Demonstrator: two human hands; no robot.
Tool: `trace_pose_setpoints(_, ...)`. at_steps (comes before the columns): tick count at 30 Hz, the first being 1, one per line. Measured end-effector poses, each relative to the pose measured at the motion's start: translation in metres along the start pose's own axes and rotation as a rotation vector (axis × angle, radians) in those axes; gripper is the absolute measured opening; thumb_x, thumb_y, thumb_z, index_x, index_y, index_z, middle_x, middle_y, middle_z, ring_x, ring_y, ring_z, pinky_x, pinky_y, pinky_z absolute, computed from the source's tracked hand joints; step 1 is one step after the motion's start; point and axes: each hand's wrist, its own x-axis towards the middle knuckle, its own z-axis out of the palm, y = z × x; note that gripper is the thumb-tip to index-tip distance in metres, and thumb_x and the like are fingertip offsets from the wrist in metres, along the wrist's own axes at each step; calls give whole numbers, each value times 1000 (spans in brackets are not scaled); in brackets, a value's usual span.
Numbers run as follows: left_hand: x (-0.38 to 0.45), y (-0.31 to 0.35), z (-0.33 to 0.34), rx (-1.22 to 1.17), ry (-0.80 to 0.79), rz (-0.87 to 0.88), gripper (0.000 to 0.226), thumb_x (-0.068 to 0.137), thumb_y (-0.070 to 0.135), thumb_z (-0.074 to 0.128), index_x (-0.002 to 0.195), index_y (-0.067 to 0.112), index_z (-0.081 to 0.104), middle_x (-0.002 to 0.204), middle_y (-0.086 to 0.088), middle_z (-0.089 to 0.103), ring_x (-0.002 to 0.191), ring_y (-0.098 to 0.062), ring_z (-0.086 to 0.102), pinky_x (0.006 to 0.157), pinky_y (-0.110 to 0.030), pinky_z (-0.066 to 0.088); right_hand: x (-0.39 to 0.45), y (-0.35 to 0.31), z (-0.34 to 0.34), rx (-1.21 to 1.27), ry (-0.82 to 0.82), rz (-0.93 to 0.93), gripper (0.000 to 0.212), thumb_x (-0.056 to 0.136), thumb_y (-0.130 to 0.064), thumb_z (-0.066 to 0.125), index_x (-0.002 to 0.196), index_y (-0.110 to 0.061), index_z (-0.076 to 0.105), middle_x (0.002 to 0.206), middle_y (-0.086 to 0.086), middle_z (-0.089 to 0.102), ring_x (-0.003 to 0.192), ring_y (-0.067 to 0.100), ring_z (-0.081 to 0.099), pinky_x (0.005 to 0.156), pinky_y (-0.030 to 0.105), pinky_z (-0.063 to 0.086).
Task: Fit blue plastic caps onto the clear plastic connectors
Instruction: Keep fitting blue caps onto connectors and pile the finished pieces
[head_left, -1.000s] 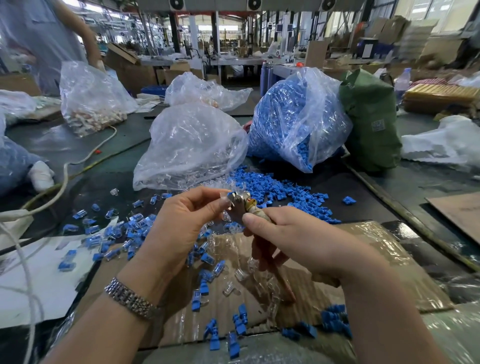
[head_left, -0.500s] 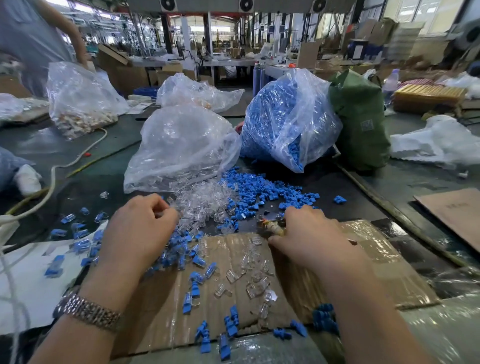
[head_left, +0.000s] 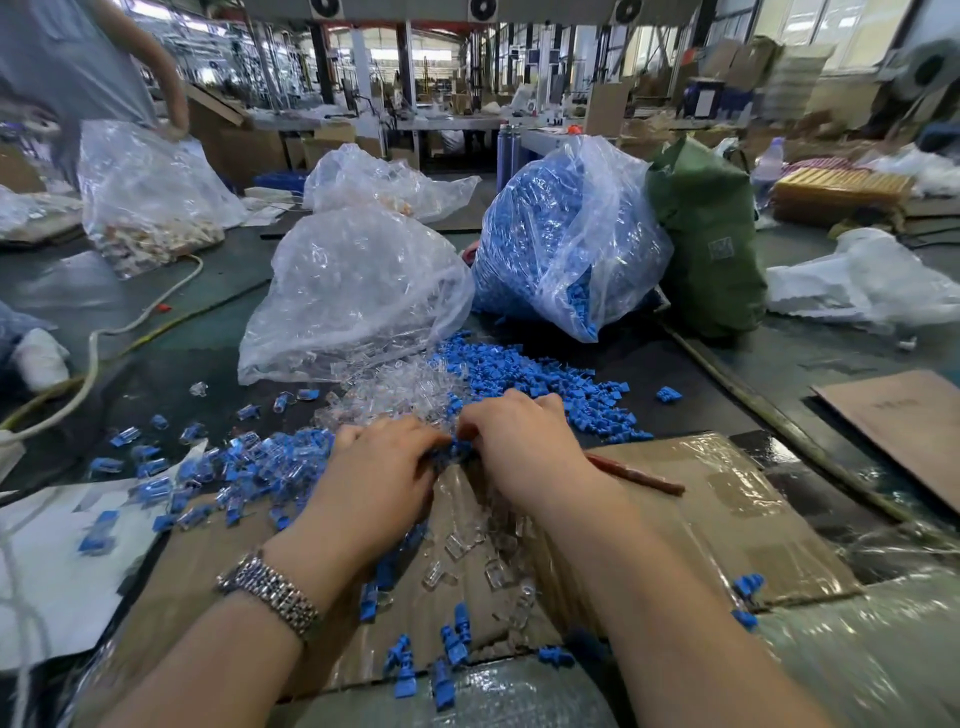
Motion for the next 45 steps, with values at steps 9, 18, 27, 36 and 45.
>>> trace_pose_setpoints(9,-4,6,-6,-176,26,24,22,92,22,71,112,29,68,107,12,70,101,-8,64,103,-38,49,13,2,-2,45,-116,-5,24,90,-6,59,97,-26,71,80,1,56,86,26,48,84,34,38)
trace_pose_setpoints(18,-10,0,-15,-296,-3,50,26,92,15,68,111,33,65,99,19,62,94,5,58,79,-9,45,-2,24,-6,407,181,8,4,99,-20,60,103,-19,59,101,-1,65,92,19,60,84,37,48)
trace_pose_setpoints(27,-6,15,-4,-206,-32,198,33,98,39,61,131,38,62,123,18,56,116,-4,47,104,-33,38,-1,33,-3,544,249,35,9,88,-16,77,87,-24,73,83,-11,66,81,7,63,78,20,46)
trace_pose_setpoints(36,-5,19,1,-275,14,134,14,91,28,73,100,39,71,86,25,57,90,1,55,93,-34,49,-2,32,-6,556,265,94,13,98,-21,64,111,-20,67,106,0,66,98,18,63,92,37,52)
trace_pose_setpoints(45,-5,21,2,-368,-55,120,13,90,34,73,101,41,72,97,21,64,89,4,61,90,-28,54,-5,32,-9,548,324,59,13,98,-22,65,110,-20,69,109,0,63,98,16,64,92,39,55)
